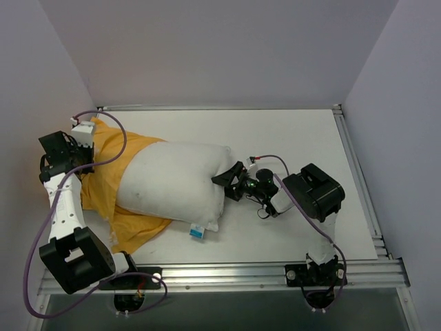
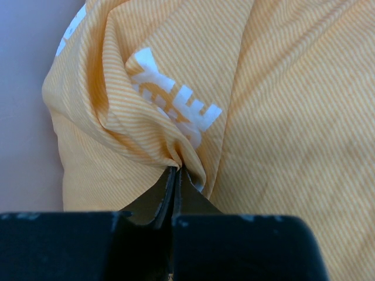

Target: Remove the pillowcase from the pillow

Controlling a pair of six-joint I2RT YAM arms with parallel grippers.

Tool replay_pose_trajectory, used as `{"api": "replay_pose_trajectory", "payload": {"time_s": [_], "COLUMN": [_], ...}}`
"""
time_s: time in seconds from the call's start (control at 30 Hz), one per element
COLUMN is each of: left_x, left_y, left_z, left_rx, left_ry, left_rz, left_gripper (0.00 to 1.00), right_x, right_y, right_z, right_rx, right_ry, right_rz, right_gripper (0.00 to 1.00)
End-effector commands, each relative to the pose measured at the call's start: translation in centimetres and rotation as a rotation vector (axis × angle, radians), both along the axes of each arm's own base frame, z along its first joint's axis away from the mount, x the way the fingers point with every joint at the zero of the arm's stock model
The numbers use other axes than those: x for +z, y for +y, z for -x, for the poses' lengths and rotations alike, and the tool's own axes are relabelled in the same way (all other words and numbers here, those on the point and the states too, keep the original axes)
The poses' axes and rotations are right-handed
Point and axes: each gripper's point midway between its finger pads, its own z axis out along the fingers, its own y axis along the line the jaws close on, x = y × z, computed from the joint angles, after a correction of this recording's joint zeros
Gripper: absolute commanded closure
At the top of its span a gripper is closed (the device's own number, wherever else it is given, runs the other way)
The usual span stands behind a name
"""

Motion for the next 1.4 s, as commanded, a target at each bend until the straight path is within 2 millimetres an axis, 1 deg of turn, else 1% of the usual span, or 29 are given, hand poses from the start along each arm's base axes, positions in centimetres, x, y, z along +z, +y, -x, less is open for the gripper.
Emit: {"api": "replay_pose_trajectory", "payload": {"time_s": [0.0, 0.07, 0.23, 0.37, 0.43, 0.5, 0.53, 0.57, 0.6, 0.67, 0.7, 0.73, 0.77, 0.8, 0.83, 0.87, 0.9, 0.93, 0.97, 1.0, 1.03, 1.07, 1.1, 1.2, 1.23, 1.27, 1.3, 1.33, 1.37], "left_x": [0.0, -0.4, -1.4, -1.9, -2.2, -2.5, -2.6, -2.7, -2.7, -2.9, -3.0, -3.2, -3.3, -3.3, -3.5, -3.4, -3.5, -3.5, -3.6, -3.6, -3.6, -3.5, -3.4, -2.8, -2.4, -2.2, -1.5, -1.1, -0.7], "left_y": [-0.5, -0.6, -1.3, -1.9, -2.2, -2.6, -2.7, -3.0, -3.1, -3.3, -3.6, -3.5, -3.6, -3.7, -3.8, -3.9, -3.8, -3.8, -3.8, -3.8, -3.8, -3.8, -3.7, -3.2, -3.2, -2.8, -2.6, -2.4, -1.9], "left_z": [-1.1, -1.2, -1.5, -1.7, -1.9, -2.0, -2.0, -2.1, -2.2, -2.3, -2.3, -2.3, -2.3, -2.3, -2.3, -2.4, -2.4, -2.4, -2.3, -2.3, -2.4, -2.4, -2.4, -2.3, -2.4, -2.3, -2.4, -2.4, -2.4], "left_rx": [-0.014, -0.012, -0.023, -0.03, -0.035, -0.042, -0.044, -0.052, -0.05, -0.053, -0.058, -0.053, -0.057, -0.059, -0.058, -0.06, -0.057, -0.057, -0.057, -0.057, -0.056, -0.055, -0.053, -0.041, -0.04, -0.031, -0.025, -0.017, -0.004], "left_ry": [-0.026, -0.019, -0.004, 0.007, 0.01, 0.014, 0.016, 0.017, 0.018, 0.021, 0.024, 0.026, 0.027, 0.029, 0.03, 0.025, 0.028, 0.027, 0.028, 0.028, 0.027, 0.026, 0.024, 0.016, 0.009, 0.007, -0.006, -0.012, -0.019], "left_rz": [0.001, 0.002, 0.001, -0.001, -0.003, -0.005, -0.003, -0.003, -0.001, 0.001, 0.005, 0.006, 0.006, 0.007, 0.009, 0.009, 0.011, 0.011, 0.011, 0.011, 0.01, 0.011, 0.01, -0.007, -0.013, -0.017, -0.026, -0.027, -0.028], "left_gripper": [0.98, 0.98, 0.98, 0.98, 0.98, 0.98, 0.98, 0.98, 0.98, 0.98, 0.98, 0.98, 0.98, 0.98, 0.98, 0.98, 0.98, 0.98, 0.98, 0.98, 0.98, 0.98, 0.98, 0.98, 0.98, 0.98, 0.98, 0.98, 0.98], "right_x": [10.0, 11.0, 13.2, 14.8, 14.8, 15.4, 14.9, 15.0, 15.9, 15.7, 16.4, 15.6, 15.5, 15.9, 15.4, 15.6, 15.6, 16.0, 15.9, 15.1, 15.1, 15.0, 15.5, 15.9, 18.2, 17.9, 20.2, 20.7, 20.0], "right_y": [1.2, 1.7, 2.8, 3.3, 3.8, 5.0, 5.8, 6.5, 7.6, 8.7, 9.3, 10.2, 10.8, 11.4, 12.0, 12.1, 12.3, 12.7, 12.9, 12.9, 12.9, 12.8, 12.5, 9.9, 8.3, 6.7, 3.7, 2.0, 0.0], "right_z": [-0.2, -0.3, -1.5, -1.8, -1.9, -1.7, -1.3, -1.2, -0.8, -0.8, -0.9, -0.8, -0.9, -1.2, -1.0, -1.4, -1.4, -1.6, -2.0, -2.5, -2.9, -3.1, -3.4, -4.6, -4.9, -5.0, -6.1, -6.5, -6.7], "right_rx": [-0.025, -0.017, -0.01, -0.012, -0.002, 0.024, 0.06, 0.077, 0.104, 0.113, 0.117, 0.135, 0.142, 0.144, 0.157, 0.146, 0.151, 0.157, 0.148, 0.133, 0.119, 0.113, 0.091, 0.02, -0.026, -0.051, -0.116, -0.143, -0.173], "right_ry": [-0.433, -0.468, -0.526, -0.557, -0.551, -0.558, -0.549, -0.546, -0.565, -0.558, -0.579, -0.579, -0.586, -0.605, -0.587, -0.606, -0.607, -0.616, -0.61, -0.577, -0.573, -0.576, -0.582, -0.584, -0.617, -0.606, -0.631, -0.635, -0.609], "right_rz": [-0.291, -0.276, -0.22, -0.259, -0.281, -0.306, -0.307, -0.315, -0.34, -0.329, -0.329, -0.274, -0.243, -0.227, -0.189, -0.174, -0.17, -0.174, -0.166, -0.135, -0.123, -0.111, -0.097, -0.055, -0.067, -0.046, -0.042, -0.034, -0.01], "right_gripper": [0.0, 0.0, 0.0, 0.0, 0.0, 0.0, 0.0, 0.0, 0.0, 0.0, 0.0, 0.0, 0.0, 0.0, 0.01, 0.03, 0.13, 0.27, 0.58, 1.0, 1.0, 1.0, 1.0, 1.0, 1.0, 1.0, 1.0, 1.0, 1.0]}}
